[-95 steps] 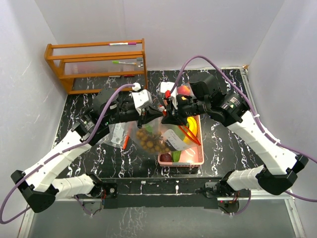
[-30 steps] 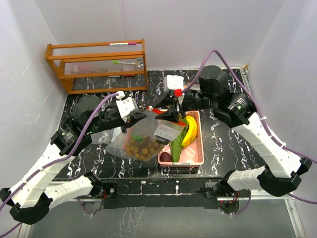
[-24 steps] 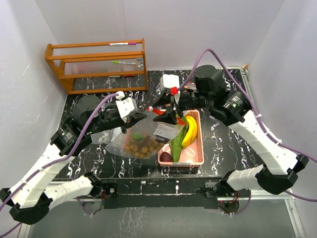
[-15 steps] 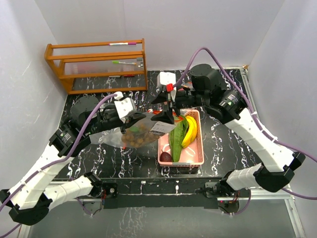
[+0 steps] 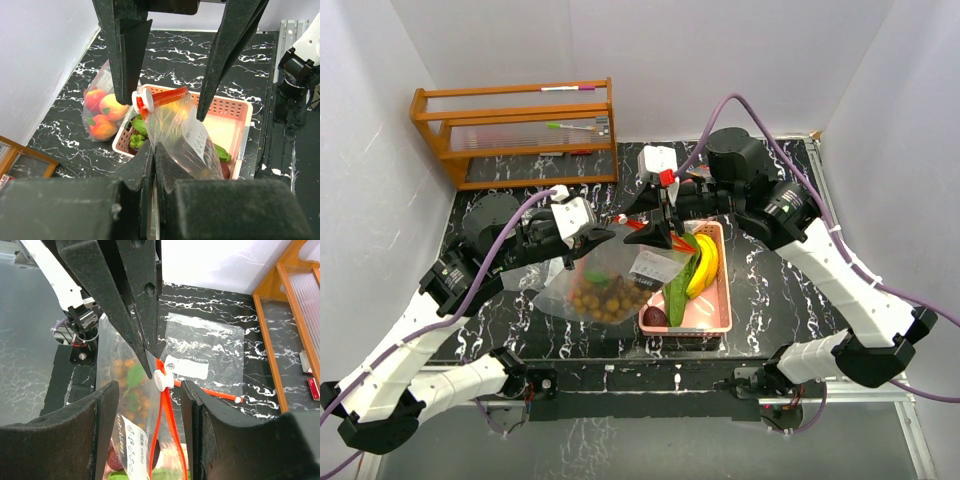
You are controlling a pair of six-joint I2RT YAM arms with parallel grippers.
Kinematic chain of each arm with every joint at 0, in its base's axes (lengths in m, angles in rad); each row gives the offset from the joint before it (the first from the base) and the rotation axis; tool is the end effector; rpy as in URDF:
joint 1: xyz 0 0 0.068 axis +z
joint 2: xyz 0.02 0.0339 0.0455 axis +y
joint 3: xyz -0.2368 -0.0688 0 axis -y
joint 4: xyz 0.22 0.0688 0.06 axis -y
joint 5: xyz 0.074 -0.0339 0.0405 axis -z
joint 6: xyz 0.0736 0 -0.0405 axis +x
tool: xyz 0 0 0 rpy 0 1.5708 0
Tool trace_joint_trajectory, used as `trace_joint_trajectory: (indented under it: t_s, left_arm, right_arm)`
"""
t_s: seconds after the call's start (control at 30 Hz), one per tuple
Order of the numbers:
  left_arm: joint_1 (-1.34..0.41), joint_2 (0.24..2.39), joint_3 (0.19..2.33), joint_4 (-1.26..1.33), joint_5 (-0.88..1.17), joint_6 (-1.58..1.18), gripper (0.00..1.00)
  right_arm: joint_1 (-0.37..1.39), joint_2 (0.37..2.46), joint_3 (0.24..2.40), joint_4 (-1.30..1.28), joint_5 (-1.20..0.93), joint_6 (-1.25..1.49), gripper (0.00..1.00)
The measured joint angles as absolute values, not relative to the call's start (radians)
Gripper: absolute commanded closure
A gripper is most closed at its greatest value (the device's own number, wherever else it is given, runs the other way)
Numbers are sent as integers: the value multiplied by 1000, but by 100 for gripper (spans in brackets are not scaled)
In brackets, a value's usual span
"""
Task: Place the food in the zip-top bag and seal the zipper
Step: Zip the zipper food storage bag.
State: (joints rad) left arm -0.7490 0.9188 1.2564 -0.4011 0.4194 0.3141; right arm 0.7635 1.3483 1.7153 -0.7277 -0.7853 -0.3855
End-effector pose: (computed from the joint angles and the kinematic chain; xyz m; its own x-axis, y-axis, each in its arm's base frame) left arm 0.1297 -0.1615 0.4222 0.2399 0.1623 -0.9571 0.8889 0.3596 0.2838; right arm 0.1587 0.2239 0.4349 0.1273 -0.2462 -0.9608 -0.9918 -0.0422 -0.1206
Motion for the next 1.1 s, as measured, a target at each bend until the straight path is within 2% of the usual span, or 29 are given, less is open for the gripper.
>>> trace_joint_trajectory:
  t_s: [0.2, 0.33, 0.37, 0.47, 0.63, 0.73, 0.87, 0.93, 1.1]
  left_arm:
    - [-749, 919, 1256, -402, 419, 315, 100]
    - [-749, 916, 1256, -401, 419, 314, 100]
    - [-749, 915, 1256, -401, 419, 314, 100]
    - [-749, 909, 1256, -401, 419, 315, 100]
    - [-749, 901, 1256, -400, 418, 314, 100]
    - [-749, 900, 1256, -398, 416, 315, 100]
    - [-749, 900, 1254, -397, 416, 314, 100]
    - [-749, 900, 1253, -397, 416, 314, 100]
    - [-749, 900, 1245, -397, 415, 314, 100]
  right_arm:
    - [763, 1354, 1738, -721, -785, -375, 44]
    - [763, 1371, 1751, -709, -785, -367, 47]
    - [763, 1377, 1754, -707, -786, -366, 49]
    - [763, 1392, 1758, -706, -789, -364, 65]
    - [759, 1405, 1761, -711, -797, -361, 76]
    - [756, 1407, 1768, -716, -801, -361, 76]
    - [751, 1407, 1775, -721, -804, -359, 70]
    - [751, 1407, 1777, -723, -804, -358, 63]
    - [751, 1407, 1778, -723, -812, -356, 62]
